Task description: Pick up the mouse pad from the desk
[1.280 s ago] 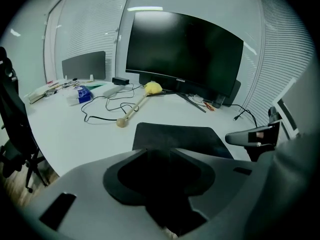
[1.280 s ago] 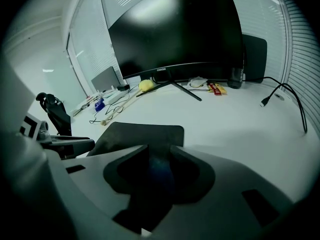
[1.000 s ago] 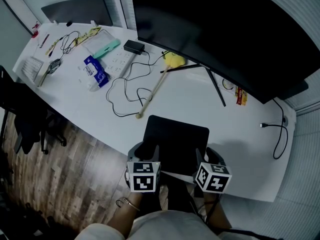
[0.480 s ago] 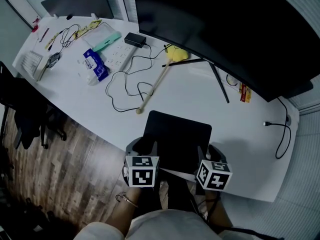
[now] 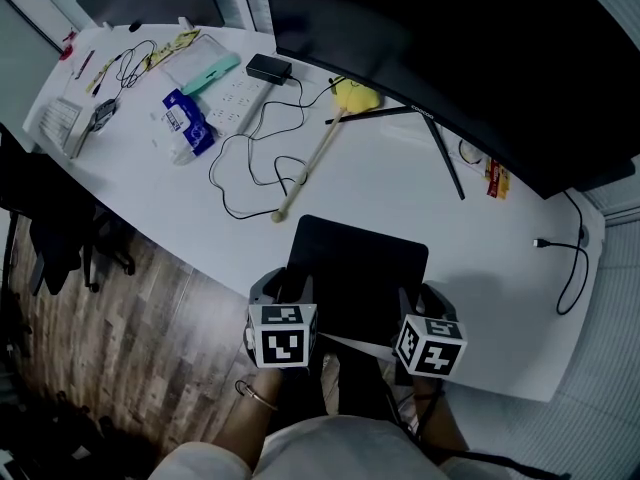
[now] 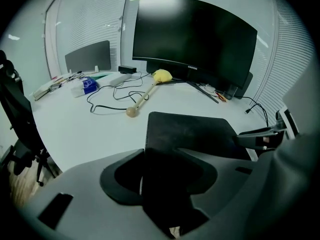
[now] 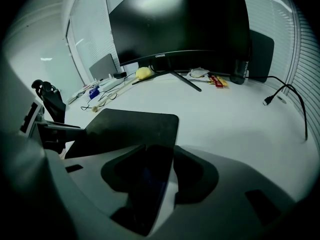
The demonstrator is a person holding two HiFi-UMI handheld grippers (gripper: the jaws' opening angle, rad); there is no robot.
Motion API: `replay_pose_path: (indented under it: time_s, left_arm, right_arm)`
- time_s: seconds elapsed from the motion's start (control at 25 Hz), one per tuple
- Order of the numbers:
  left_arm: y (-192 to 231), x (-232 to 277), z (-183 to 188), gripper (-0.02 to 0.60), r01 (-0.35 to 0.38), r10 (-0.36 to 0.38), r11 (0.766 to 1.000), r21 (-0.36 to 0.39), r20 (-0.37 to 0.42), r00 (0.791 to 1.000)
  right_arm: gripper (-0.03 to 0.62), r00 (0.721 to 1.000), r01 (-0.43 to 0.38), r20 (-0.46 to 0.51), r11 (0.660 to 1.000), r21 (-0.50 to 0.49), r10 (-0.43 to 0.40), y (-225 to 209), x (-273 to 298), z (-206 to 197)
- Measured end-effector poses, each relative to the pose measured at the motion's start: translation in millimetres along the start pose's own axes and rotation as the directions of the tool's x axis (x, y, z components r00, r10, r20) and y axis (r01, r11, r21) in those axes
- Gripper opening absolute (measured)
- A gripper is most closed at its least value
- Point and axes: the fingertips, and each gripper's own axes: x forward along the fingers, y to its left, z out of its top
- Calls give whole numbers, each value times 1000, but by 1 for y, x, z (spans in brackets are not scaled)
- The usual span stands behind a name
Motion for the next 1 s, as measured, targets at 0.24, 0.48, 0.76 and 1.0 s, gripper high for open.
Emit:
replay_pose_path:
  time_s: [0.24,0.48,0.76,1.0]
  left_arm:
    - [2,2,-3,189,7,-8,1000,-27,-19,1000]
    - [2,4,-3,190,7,-8,1000,-30,-19,1000]
    - [3,3,-4,189,7,-8,1000,-30,-32,999]
    - [3,1,-4,179,13,-14,999,-31,-39,999]
  right_arm:
    - [187,1000,12,-6,1000,-18,-12,0,0,1]
    - [187,1000,18,-3,1000,-19,-18,0,0,0]
    - [181,1000,16,-13,999,-40,-17,1,1,0]
    - [164,1000,4,-19,999,-53,-5,4,0,0]
